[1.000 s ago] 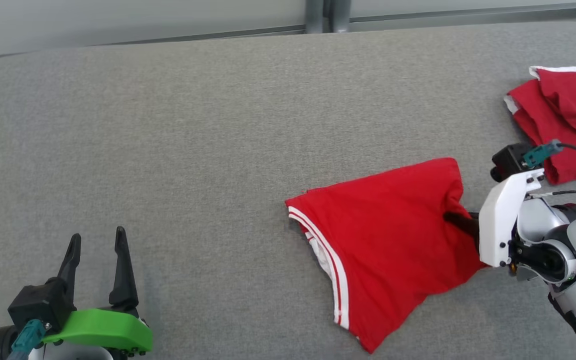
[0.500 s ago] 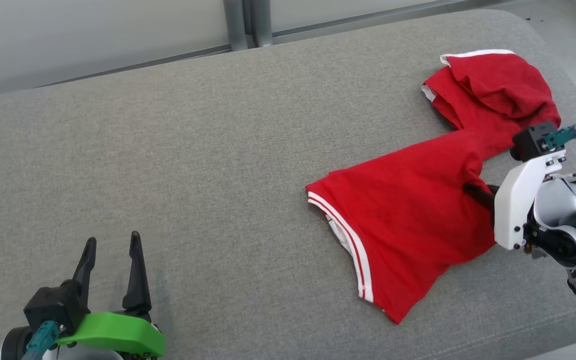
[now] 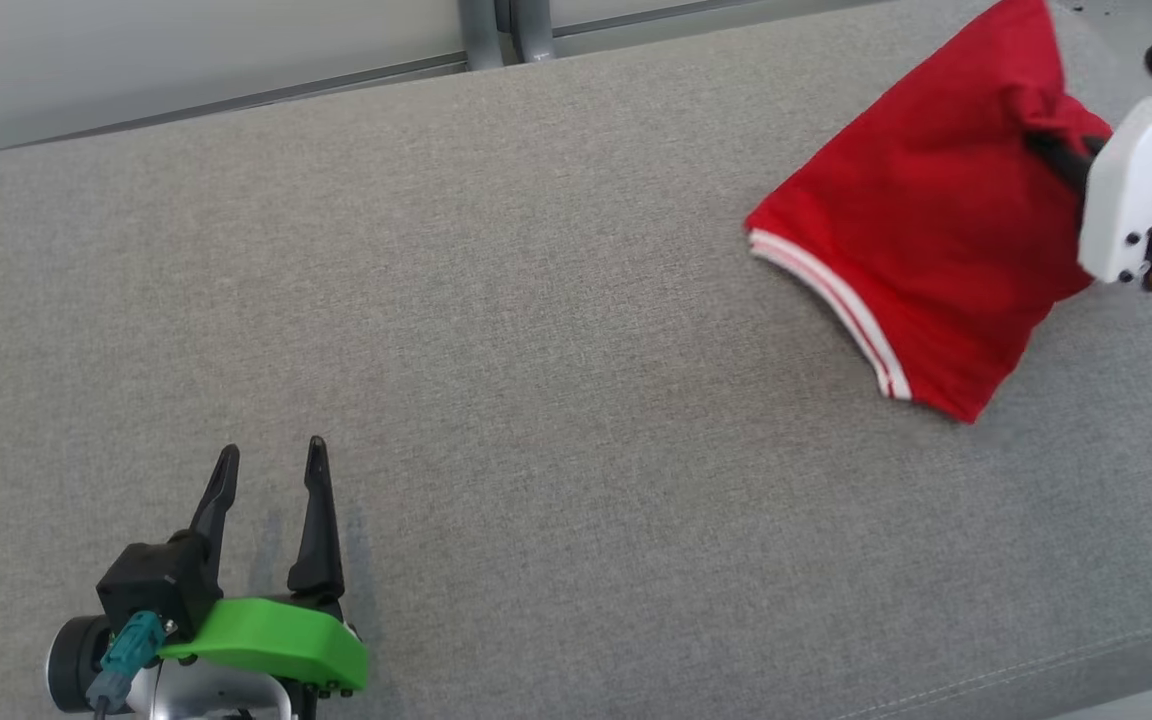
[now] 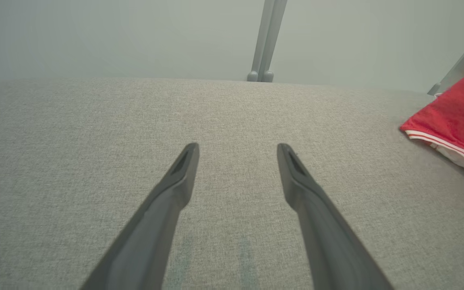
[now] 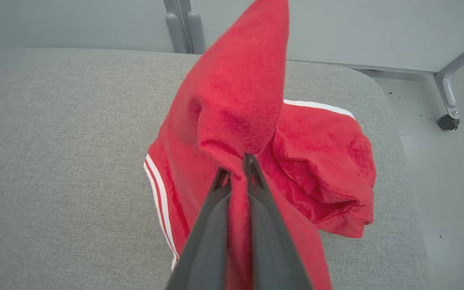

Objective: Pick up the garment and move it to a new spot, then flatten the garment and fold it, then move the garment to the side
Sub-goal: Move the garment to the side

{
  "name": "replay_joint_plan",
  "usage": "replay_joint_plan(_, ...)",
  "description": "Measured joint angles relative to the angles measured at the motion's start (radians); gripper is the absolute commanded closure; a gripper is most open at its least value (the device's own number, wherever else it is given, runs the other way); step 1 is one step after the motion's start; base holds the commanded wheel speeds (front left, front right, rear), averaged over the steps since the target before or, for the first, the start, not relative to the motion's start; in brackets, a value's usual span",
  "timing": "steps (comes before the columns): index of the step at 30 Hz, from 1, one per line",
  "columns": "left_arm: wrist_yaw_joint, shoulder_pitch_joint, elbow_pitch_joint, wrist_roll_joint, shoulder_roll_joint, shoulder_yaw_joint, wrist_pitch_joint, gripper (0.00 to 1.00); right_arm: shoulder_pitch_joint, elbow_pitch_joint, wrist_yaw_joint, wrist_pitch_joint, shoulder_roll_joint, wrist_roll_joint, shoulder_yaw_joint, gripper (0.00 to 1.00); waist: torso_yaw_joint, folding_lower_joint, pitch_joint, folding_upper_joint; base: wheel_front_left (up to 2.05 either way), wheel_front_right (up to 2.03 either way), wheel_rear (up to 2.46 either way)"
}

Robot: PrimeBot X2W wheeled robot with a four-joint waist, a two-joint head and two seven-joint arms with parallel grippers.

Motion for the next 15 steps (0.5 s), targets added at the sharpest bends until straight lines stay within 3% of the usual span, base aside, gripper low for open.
replay_joint_plan(15, -0.007, -0.042, 0.016, 0.001, -0.003, -0.014, -0.003, 0.0, -0.105, 0.1, 0.0, 0.014, -0.044, -0.04, -0.095, 1.0, 0.054, 0.0, 0.056, 0.0, 0.0, 0.0, 0.0)
